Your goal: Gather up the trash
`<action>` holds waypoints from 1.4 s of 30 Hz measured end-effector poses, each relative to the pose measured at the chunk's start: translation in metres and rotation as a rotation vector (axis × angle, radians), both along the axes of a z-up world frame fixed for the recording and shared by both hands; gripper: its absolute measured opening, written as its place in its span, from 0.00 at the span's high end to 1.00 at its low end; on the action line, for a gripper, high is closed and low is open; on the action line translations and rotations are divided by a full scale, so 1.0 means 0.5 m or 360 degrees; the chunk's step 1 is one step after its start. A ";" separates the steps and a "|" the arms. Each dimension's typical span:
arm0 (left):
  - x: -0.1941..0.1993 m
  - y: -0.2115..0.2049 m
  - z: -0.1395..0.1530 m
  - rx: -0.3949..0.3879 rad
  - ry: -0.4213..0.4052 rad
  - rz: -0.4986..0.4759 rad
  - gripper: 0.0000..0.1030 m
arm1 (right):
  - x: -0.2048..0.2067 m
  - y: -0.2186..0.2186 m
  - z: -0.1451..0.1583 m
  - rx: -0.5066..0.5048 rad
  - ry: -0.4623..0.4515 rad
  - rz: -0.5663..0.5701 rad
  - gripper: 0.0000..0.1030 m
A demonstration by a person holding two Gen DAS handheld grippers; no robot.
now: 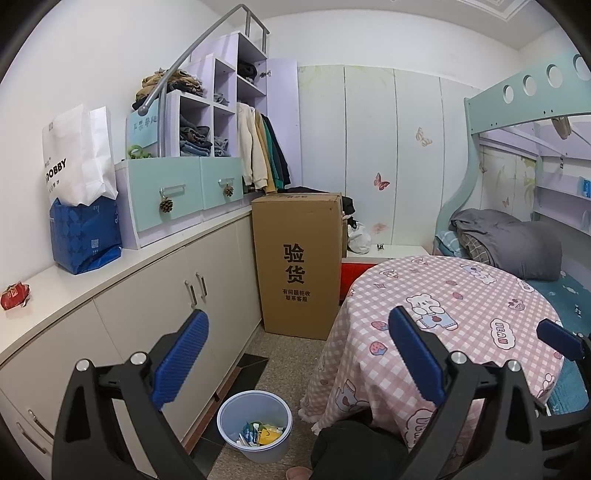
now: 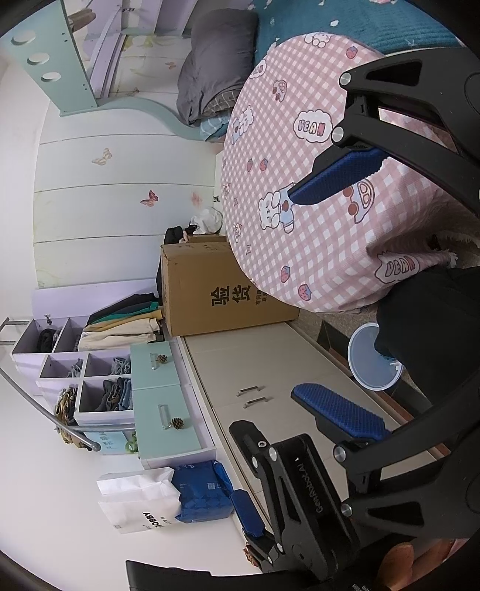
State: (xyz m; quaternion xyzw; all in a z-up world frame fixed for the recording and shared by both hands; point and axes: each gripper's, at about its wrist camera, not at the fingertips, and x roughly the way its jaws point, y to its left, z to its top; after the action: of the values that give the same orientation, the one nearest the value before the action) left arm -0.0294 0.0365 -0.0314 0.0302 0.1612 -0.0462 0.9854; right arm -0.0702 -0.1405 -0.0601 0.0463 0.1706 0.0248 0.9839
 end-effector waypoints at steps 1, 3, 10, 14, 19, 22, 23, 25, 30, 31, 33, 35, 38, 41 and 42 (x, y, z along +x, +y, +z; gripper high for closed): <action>0.000 0.000 0.001 -0.0001 -0.0001 0.0001 0.07 | 0.000 0.000 -0.001 0.0000 0.0000 -0.0001 0.08; 0.000 0.000 0.001 -0.0003 -0.0001 -0.0003 0.07 | -0.001 -0.002 -0.003 0.0000 0.0001 0.0000 0.08; -0.001 -0.009 0.003 0.0010 -0.0004 -0.0015 0.07 | -0.003 -0.007 -0.003 0.0007 -0.0010 -0.0001 0.08; -0.002 -0.010 0.004 0.0010 -0.0007 -0.0014 0.07 | -0.005 -0.006 -0.004 0.0005 -0.0012 0.0001 0.08; -0.003 -0.010 0.006 0.0011 -0.0009 -0.0013 0.07 | -0.004 -0.006 -0.003 0.0009 -0.0008 0.0000 0.07; -0.003 -0.011 0.007 0.0014 -0.0005 -0.0013 0.07 | -0.008 -0.007 -0.002 0.0012 -0.0010 0.0000 0.07; -0.004 -0.011 0.007 0.0017 -0.0006 -0.0012 0.07 | -0.009 -0.007 -0.001 0.0014 -0.0010 0.0002 0.07; -0.006 -0.010 0.008 0.0020 -0.0008 -0.0008 0.07 | -0.009 -0.007 0.000 0.0012 -0.0012 0.0001 0.07; -0.008 -0.007 0.011 0.0014 -0.0010 0.0001 0.07 | -0.010 -0.005 0.001 0.0006 -0.0007 0.0008 0.07; -0.008 -0.006 0.011 0.0012 -0.0010 0.0002 0.07 | -0.010 -0.006 0.001 0.0007 -0.0006 0.0010 0.07; -0.008 -0.004 0.011 0.0009 -0.0010 0.0002 0.07 | -0.010 -0.006 0.001 0.0004 -0.0006 0.0006 0.07; -0.008 -0.004 0.010 0.0011 -0.0010 0.0004 0.07 | -0.010 -0.006 0.001 0.0005 -0.0005 0.0006 0.07; -0.008 -0.005 0.010 0.0010 -0.0009 0.0004 0.07 | -0.011 -0.007 0.001 0.0004 -0.0002 0.0007 0.07; -0.008 -0.004 0.010 0.0009 -0.0009 0.0008 0.07 | -0.010 -0.007 0.001 0.0001 -0.0002 0.0010 0.07; -0.008 -0.003 0.011 0.0007 -0.0008 0.0009 0.07 | -0.009 -0.008 0.001 0.0003 -0.0002 0.0010 0.07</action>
State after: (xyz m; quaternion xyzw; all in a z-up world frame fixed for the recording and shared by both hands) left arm -0.0334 0.0350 -0.0260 0.0320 0.1588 -0.0429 0.9859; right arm -0.0745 -0.1444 -0.0594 0.0468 0.1702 0.0281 0.9839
